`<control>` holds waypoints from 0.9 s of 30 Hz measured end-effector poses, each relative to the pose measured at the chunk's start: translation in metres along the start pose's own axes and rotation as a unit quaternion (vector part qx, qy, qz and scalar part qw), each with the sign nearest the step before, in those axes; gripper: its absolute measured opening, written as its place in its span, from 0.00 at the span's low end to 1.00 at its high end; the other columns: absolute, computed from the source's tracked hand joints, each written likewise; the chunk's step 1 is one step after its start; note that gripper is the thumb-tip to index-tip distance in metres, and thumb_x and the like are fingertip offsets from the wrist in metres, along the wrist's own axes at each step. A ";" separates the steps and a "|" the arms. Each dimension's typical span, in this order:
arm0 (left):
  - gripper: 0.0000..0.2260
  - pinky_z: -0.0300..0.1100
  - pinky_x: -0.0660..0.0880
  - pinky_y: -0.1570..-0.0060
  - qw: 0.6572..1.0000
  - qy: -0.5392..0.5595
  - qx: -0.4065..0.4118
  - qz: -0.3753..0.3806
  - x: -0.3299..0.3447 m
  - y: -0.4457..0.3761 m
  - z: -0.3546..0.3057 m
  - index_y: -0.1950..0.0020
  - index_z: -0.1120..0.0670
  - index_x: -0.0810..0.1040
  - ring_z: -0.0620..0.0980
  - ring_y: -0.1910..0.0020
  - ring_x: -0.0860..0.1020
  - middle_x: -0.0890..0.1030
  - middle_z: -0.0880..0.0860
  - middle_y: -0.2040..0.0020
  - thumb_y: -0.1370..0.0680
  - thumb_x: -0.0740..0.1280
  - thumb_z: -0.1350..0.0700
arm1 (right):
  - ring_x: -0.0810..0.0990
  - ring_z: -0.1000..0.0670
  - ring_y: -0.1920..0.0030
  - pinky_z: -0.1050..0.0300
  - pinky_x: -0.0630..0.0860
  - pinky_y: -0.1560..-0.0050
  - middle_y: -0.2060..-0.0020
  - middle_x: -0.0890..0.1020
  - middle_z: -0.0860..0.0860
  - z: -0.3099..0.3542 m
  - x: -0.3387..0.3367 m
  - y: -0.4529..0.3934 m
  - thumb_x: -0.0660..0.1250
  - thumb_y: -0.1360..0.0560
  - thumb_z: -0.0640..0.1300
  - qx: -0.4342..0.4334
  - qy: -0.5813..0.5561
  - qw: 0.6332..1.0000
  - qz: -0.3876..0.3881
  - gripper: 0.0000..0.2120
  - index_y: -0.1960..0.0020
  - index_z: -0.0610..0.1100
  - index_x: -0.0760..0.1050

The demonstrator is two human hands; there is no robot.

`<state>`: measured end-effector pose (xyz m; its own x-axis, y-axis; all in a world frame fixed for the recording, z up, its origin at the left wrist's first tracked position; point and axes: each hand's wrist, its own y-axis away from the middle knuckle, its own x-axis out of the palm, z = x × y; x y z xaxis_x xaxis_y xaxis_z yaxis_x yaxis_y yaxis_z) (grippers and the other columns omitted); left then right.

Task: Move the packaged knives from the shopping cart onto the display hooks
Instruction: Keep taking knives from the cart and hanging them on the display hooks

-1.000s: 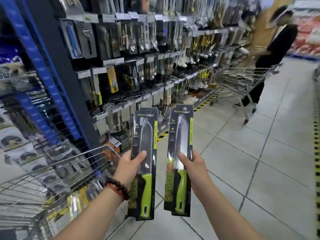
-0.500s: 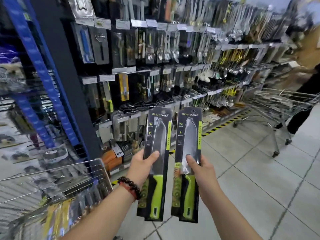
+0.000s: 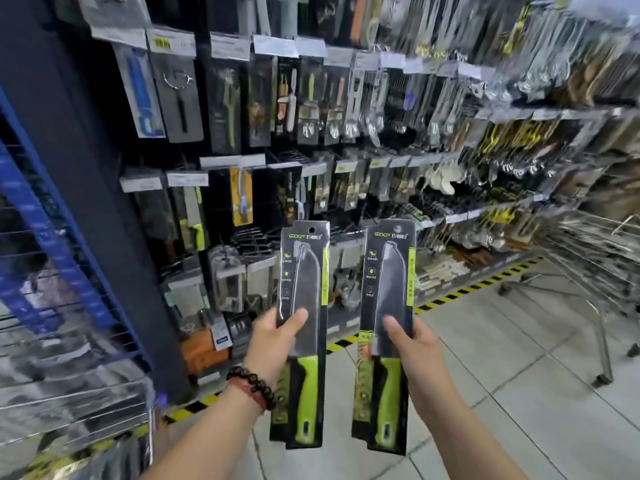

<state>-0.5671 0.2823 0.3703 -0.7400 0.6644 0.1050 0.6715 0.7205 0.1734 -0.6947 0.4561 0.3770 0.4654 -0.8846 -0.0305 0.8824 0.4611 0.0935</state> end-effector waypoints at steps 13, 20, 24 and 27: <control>0.15 0.55 0.76 0.41 0.981 0.000 -0.011 -0.192 0.025 -0.153 -0.023 0.44 0.52 0.80 0.53 0.47 0.82 0.85 0.51 0.48 0.27 0.72 0.46 | 0.84 0.51 0.51 0.46 0.78 0.42 0.52 0.86 0.54 0.000 0.057 -0.237 0.67 0.23 0.51 0.023 0.026 0.980 0.197 0.07 0.47 0.51 0.79; 0.07 0.54 0.76 0.41 0.964 0.023 -0.003 -0.265 0.005 -0.204 -0.022 0.49 0.50 0.83 0.50 0.47 0.82 0.85 0.50 0.50 0.24 0.70 0.49 | 0.83 0.43 0.47 0.38 0.77 0.43 0.50 0.85 0.49 -0.011 0.123 -0.313 0.68 0.30 0.66 0.040 0.050 0.955 0.291 0.18 0.47 0.56 0.79; 0.06 0.45 0.77 0.56 0.958 0.029 -0.028 -0.284 -0.018 -0.241 -0.009 0.54 0.52 0.83 0.49 0.59 0.81 0.85 0.44 0.61 0.24 0.71 0.51 | 0.81 0.51 0.56 0.57 0.77 0.55 0.60 0.83 0.53 -0.020 0.161 -0.345 0.65 0.21 0.51 0.029 0.094 0.945 0.311 0.08 0.54 0.48 0.78; 0.05 0.46 0.78 0.49 0.959 0.051 -0.041 -0.275 -0.036 -0.272 -0.002 0.49 0.52 0.82 0.48 0.55 0.84 0.86 0.49 0.53 0.23 0.69 0.54 | 0.79 0.51 0.60 0.58 0.73 0.59 0.61 0.81 0.49 -0.033 0.189 -0.370 0.65 0.21 0.47 0.046 0.118 0.939 0.319 0.07 0.55 0.45 0.76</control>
<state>-0.7232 0.0622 0.3217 -0.9842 0.1626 0.0694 0.1762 0.9355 0.3064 -0.9309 0.1206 0.3041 0.9096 -0.3846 -0.1570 0.4135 0.8748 0.2527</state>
